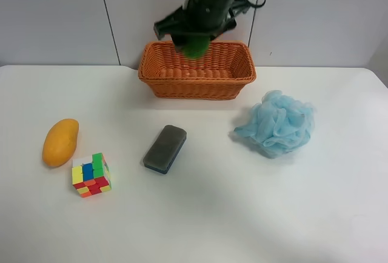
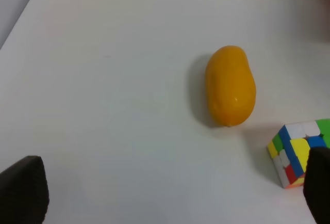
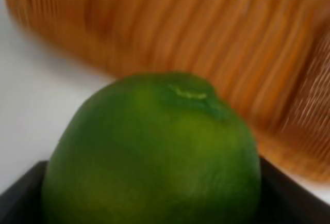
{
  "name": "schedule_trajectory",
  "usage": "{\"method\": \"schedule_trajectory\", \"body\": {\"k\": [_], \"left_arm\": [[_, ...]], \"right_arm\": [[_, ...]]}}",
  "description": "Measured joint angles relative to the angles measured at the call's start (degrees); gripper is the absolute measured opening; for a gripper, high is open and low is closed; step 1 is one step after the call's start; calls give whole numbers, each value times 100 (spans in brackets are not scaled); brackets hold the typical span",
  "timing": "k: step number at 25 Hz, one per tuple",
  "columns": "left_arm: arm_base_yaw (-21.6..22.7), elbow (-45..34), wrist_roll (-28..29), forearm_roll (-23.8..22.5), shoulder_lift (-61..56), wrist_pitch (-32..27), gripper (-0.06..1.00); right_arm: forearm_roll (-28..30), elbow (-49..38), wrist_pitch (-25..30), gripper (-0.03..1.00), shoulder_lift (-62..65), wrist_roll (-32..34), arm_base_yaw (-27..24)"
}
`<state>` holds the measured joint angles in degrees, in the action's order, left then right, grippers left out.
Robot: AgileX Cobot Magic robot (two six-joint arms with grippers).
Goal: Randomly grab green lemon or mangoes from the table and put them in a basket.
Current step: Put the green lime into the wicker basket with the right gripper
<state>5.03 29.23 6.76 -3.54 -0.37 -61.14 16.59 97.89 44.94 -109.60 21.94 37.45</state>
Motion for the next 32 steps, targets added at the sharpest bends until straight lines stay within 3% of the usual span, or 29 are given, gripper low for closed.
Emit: {"method": "schedule_trajectory", "body": {"k": [4, 11, 23, 32], "left_arm": [[0, 0, 0, 0, 0, 0, 99], [0, 0, 0, 0, 0, 0, 99], [0, 0, 0, 0, 0, 0, 99], [0, 0, 0, 0, 0, 0, 99]], "right_arm": [[364, 273, -451, 68, 0, 416, -313], [489, 301, -893, 68, -428, 551, -887], [577, 301, -1529, 68, -1815, 551, -955], [576, 301, -1556, 68, -1864, 556, -972]]}}
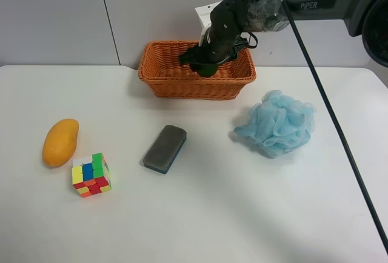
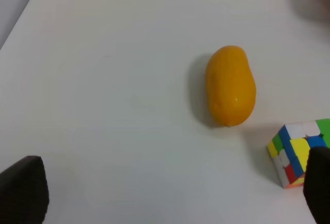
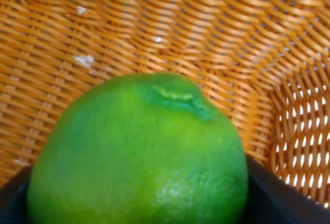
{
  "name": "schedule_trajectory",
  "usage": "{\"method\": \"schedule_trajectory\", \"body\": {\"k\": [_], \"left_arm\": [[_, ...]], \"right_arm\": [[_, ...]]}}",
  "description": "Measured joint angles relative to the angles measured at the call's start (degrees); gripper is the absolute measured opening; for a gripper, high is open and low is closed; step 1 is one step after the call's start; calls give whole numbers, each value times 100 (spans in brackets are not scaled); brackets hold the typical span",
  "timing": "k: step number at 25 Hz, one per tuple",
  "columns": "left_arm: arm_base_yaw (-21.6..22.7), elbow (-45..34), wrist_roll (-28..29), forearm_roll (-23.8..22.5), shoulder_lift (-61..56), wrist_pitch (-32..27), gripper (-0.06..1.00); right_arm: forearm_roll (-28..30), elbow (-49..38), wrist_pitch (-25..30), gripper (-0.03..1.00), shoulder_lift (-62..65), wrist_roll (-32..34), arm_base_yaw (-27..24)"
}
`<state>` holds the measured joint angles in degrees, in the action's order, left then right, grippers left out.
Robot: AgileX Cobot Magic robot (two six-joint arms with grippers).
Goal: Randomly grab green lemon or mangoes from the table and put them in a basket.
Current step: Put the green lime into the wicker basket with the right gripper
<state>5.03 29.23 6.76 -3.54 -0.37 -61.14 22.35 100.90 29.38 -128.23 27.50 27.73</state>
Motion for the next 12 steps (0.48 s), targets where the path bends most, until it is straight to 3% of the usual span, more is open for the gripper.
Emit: {"method": "schedule_trajectory", "body": {"k": [3, 7, 12], "left_arm": [[0, 0, 0, 0, 0, 0, 99], [0, 0, 0, 0, 0, 0, 99], [0, 0, 0, 0, 0, -6, 99]], "right_arm": [[0, 0, 49, 68, 0, 0, -5], [0, 0, 127, 92, 0, 0, -5], [0, 0, 127, 98, 0, 0, -5]]}}
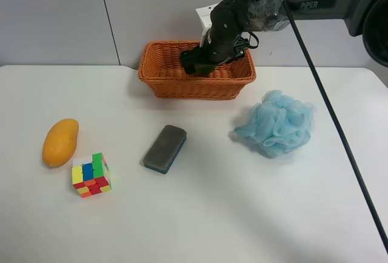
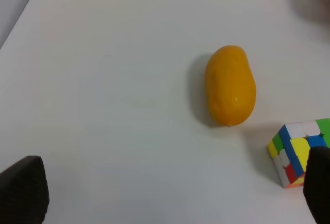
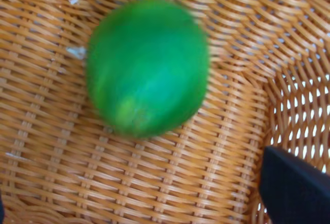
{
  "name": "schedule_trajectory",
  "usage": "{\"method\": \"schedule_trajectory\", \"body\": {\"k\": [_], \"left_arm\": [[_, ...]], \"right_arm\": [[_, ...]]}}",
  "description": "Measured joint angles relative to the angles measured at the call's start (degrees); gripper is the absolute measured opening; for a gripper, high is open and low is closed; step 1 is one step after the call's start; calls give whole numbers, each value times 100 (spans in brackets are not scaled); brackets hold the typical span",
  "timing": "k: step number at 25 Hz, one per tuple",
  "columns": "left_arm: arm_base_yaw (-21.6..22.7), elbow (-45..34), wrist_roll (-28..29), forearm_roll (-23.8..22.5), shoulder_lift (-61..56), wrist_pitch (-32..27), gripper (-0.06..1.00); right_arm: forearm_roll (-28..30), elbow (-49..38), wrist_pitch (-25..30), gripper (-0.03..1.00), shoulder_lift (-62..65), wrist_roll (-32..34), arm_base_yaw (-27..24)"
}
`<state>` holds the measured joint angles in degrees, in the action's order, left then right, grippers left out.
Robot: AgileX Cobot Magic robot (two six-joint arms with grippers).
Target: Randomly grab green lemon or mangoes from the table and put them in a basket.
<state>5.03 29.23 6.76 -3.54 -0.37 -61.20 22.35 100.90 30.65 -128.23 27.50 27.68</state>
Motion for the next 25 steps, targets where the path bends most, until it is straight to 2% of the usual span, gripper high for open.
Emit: {"method": "schedule_trajectory", "body": {"k": [10, 21, 25], "left_arm": [[0, 0, 0, 0, 0, 0, 99], [0, 0, 0, 0, 0, 0, 99], [0, 0, 0, 0, 0, 0, 99]], "right_arm": [[6, 0, 164, 99, 196, -59, 0], [3, 19, 1502, 99, 1491, -578, 95], [-161, 19, 2121, 99, 1893, -753, 69]]}}
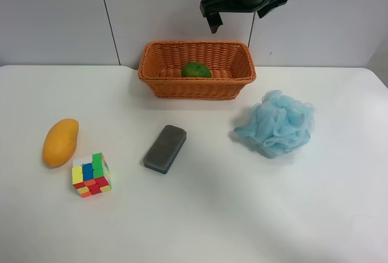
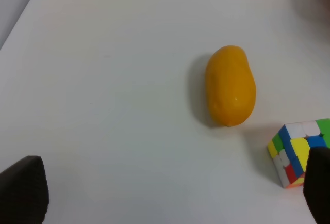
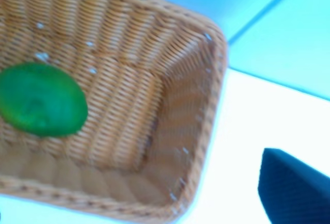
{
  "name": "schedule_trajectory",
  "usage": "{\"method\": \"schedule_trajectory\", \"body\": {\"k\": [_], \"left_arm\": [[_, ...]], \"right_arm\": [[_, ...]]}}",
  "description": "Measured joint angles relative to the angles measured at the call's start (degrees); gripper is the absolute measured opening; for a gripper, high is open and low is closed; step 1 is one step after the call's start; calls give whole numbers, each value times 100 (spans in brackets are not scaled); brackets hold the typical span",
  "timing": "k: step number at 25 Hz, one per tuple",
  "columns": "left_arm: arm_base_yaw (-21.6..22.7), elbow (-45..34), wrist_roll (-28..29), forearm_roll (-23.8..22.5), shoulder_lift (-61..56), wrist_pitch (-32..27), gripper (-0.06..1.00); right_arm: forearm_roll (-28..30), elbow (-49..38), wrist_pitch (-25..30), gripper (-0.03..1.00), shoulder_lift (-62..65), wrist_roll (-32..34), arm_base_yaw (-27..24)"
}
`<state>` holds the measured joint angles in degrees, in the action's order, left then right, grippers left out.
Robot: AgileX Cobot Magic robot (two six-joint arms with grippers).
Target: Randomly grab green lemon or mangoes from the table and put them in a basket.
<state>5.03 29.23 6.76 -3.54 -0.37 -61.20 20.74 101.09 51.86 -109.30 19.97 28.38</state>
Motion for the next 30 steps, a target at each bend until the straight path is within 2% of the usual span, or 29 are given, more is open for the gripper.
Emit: {"method": "schedule_trajectory", "body": {"k": [5, 8, 10, 16, 23, 27, 30], "left_arm": [[0, 0, 0, 0, 0, 0, 99], [0, 0, 0, 0, 0, 0, 99], [0, 0, 0, 0, 0, 0, 99], [0, 0, 0, 0, 0, 0, 99], [0, 0, 0, 0, 0, 7, 99], [0, 0, 0, 0, 0, 7, 99], [0, 0, 0, 0, 0, 7, 99]], "right_arm": [[61, 10, 787, 99, 255, -231, 1], [75, 17, 1487, 99, 294, -353, -104], [-87, 17, 1695, 99, 377, -612, -263], [-1200, -425, 1746, 99, 1458, -1288, -904], [-1284, -1901, 1752, 99, 3589, -1724, -2199], [-1284, -2953, 1461, 99, 4893, -1959, -3063], [-1393, -3610, 1210, 99, 5892, -1997, -3291]]}}
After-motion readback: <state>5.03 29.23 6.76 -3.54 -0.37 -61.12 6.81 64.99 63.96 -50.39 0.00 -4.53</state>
